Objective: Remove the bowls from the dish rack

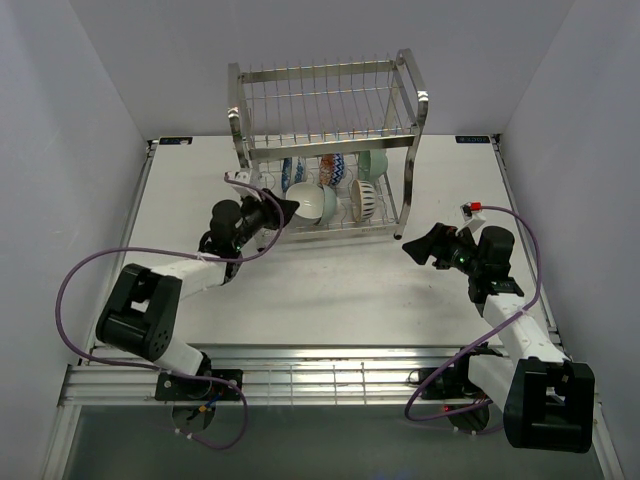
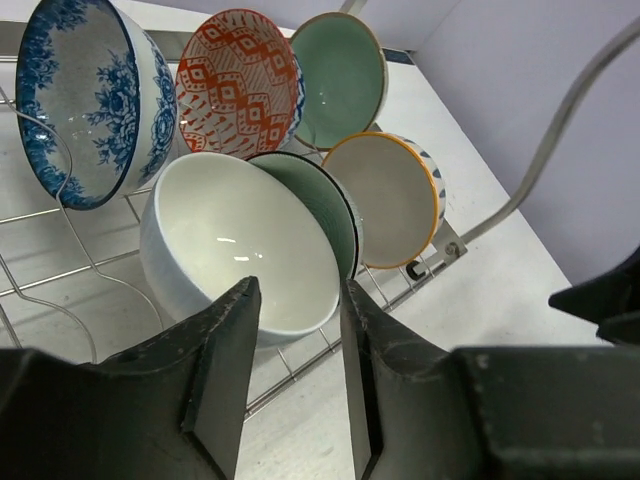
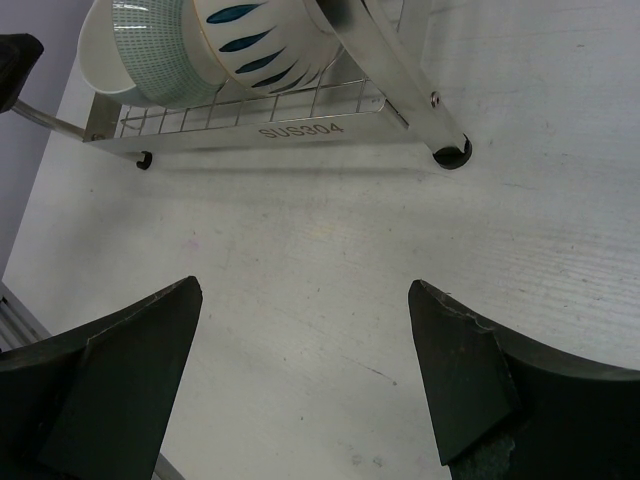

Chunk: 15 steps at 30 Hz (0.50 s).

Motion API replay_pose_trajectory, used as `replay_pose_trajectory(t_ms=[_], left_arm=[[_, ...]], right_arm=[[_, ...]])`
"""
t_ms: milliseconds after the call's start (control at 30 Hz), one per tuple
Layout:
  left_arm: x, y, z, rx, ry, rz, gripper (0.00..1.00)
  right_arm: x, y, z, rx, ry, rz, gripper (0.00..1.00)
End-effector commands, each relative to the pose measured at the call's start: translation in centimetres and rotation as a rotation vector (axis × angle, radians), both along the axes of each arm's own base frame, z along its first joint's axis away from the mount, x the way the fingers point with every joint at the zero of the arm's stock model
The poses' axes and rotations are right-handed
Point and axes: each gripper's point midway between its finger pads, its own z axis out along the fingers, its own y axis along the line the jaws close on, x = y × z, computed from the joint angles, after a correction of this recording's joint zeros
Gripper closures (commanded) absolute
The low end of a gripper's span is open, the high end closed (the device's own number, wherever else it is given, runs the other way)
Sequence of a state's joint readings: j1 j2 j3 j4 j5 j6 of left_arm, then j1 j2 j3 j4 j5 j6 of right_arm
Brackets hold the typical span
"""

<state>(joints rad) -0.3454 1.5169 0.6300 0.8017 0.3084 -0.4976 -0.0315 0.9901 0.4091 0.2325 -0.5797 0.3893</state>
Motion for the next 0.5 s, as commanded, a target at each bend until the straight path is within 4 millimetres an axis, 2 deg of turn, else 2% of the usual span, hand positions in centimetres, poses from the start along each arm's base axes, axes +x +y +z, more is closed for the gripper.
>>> replay_pose_trajectory(t_ms=[0, 67, 233, 300, 467], left_arm=[[0.78, 0.25, -1.51, 0.090, 0.139, 0.107, 0.51], [1.33, 0.02, -1.28, 0.116, 0.175, 0.143, 0.49], [1.04, -0.40, -1.72, 0.182, 0.248, 0.214, 0.46], [1.06, -0.74, -1.13, 0.192, 0.243, 0.237, 0.45], [0.77, 0.13, -1.92, 0.232, 0.302, 0.327, 0.44]], right_arm=[[0.06, 0.04, 0.65, 0.000, -0.030, 0.004, 0.10], [0.05, 0.00, 0.71, -0.001, -0.032, 0.001, 0.10], [0.00, -0.06, 0.68, -0.003, -0.029, -0.003, 0.10], [-0.06, -0.06, 0.67, -0.002, -0.028, -0.004, 0.10], [-0.16, -0.02, 0.80, 0.002, -0.031, -0.003, 0.10]])
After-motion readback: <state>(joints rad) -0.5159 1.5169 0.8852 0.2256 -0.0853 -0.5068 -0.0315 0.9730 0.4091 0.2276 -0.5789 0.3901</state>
